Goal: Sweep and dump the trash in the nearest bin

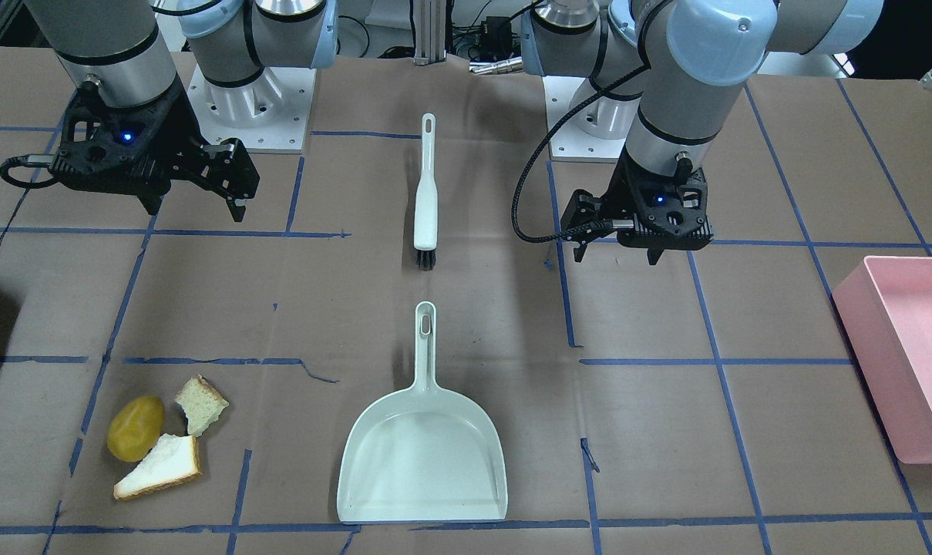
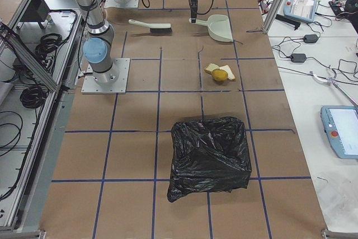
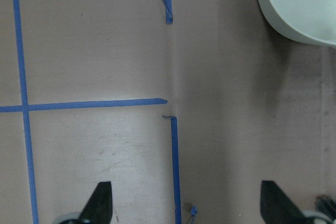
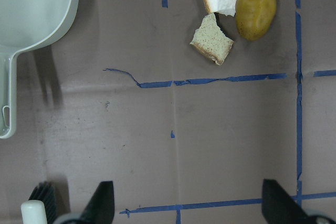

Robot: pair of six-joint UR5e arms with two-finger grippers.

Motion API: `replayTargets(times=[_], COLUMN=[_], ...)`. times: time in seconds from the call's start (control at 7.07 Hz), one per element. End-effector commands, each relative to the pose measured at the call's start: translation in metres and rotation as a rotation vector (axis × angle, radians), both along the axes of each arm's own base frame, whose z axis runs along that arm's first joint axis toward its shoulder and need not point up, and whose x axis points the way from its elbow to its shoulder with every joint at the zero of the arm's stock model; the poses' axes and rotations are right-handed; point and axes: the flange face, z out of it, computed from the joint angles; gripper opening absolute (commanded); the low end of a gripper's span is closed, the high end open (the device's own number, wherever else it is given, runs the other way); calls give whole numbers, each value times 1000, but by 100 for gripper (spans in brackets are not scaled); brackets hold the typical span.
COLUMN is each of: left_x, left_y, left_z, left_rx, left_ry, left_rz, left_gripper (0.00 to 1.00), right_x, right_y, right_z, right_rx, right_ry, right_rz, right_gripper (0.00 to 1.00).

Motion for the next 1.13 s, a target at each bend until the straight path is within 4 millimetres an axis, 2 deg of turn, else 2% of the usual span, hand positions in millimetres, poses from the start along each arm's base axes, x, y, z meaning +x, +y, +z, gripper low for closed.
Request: replayTargets(times=[0.0, 0.14, 0.28, 0.42, 0.57, 0.71, 0.99], left_x=[-10, -35, -70, -104, -129, -150, -181], left_y=[4, 12, 29, 56, 85, 108, 139], left_z=[-3, -2, -6, -16, -29, -39, -48], left_rx=[14, 17, 25, 37, 61, 76, 91], left_ry=[17, 32, 32, 33, 29, 22, 6], left_rz=[35, 26, -19, 11, 36, 8, -45], left_gripper=[100, 100, 99, 99, 99, 99, 96], right_x=[0, 0, -1, -2, -3, -3, -2], right_y=[0, 0, 0, -1, -1, -1, -1], right_z=[0, 1, 1, 1, 1, 2, 2], right_rx=[0, -1, -1, -1, -1, -3, -3], right_ry=[0, 0, 0, 0, 0, 0, 2], right_rz=[0, 0, 0, -3, -5, -5, -3], right_gripper=[100, 100, 100, 100, 100, 100, 100])
